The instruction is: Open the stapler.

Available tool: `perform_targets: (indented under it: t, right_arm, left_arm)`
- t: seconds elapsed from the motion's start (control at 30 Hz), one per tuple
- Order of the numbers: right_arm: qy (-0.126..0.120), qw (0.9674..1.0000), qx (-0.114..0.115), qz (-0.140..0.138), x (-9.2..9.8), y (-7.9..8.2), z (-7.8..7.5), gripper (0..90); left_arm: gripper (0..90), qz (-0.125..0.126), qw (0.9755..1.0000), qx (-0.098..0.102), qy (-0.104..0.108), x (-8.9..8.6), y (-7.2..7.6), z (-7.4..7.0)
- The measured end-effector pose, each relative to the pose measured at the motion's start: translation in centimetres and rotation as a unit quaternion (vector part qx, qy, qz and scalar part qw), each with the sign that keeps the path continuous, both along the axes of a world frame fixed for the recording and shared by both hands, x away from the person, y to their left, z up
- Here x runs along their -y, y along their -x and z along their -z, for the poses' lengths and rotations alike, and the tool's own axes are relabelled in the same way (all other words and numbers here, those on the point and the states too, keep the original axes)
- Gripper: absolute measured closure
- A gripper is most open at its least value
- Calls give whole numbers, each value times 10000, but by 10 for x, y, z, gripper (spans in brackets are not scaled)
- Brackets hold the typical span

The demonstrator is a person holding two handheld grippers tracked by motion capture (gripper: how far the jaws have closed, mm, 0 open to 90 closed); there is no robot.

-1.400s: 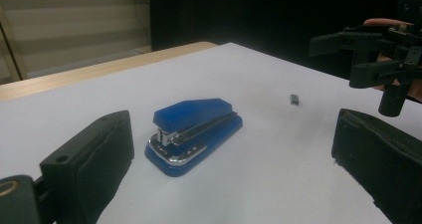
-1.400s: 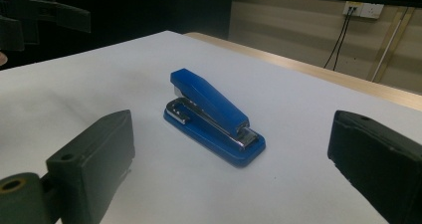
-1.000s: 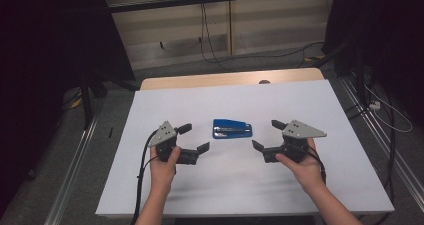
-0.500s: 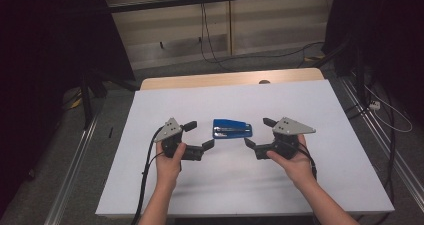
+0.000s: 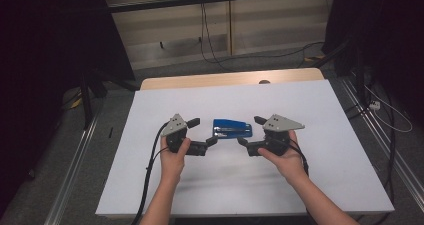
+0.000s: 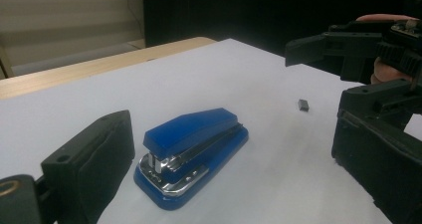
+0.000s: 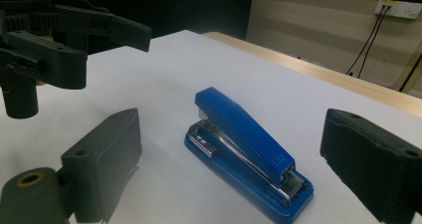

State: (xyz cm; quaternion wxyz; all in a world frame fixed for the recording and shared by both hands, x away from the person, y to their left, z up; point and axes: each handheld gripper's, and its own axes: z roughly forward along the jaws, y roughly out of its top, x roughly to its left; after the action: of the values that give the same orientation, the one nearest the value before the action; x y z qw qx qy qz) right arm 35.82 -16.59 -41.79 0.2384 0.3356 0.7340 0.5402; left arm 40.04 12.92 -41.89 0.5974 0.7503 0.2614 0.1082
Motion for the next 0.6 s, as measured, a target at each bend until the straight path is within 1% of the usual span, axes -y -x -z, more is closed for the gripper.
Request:
perform_targets:
  t: [0.07, 0.13, 0.17, 0.2, 0.23, 0.3, 0.37, 0.43, 0.47, 0.6]
  right_arm:
    - [24, 10000, -3, -5, -1, -1, 0, 119]
    - [52, 10000, -31, -29, -3, -3, 2, 152]
    - [50, 10000, -46, -45, -4, -4, 2, 169]
    - [32, 9999, -89, -72, -6, -6, 3, 200]
    - [32, 9999, -89, -72, -6, -6, 3, 200]
    - [28, 9999, -98, -88, -8, -8, 4, 249]
    - [54, 9998, -124, -109, -11, -10, 5, 278]
    - [96, 9997, -145, -141, -13, -12, 6, 339]
    - [119, 9997, -166, -162, -14, -14, 6, 360]
    - [173, 9992, -289, -224, -18, -19, 9, 473]
  left_arm:
    - [30, -6, 10000, -12, -5, 1, -2, 1]
    - [33, -50, 10000, -43, 21, 1, -4, 1]
    - [33, -63, 10000, -55, -4, 1, -6, 2]
    - [33, -82, 9999, -71, 21, 0, -7, 2]
    - [33, -82, 9999, -81, 12, 0, -9, 2]
    - [33, -115, 9999, -93, -43, 1, -11, 2]
    - [33, -125, 9999, -81, -84, 1, -14, 1]
    - [33, -84, 9999, -121, -15, 3, -17, 1]
    - [34, -114, 9999, -120, -33, 3, -18, 1]
    - [33, -130, 9998, -166, 2, 4, -22, 1]
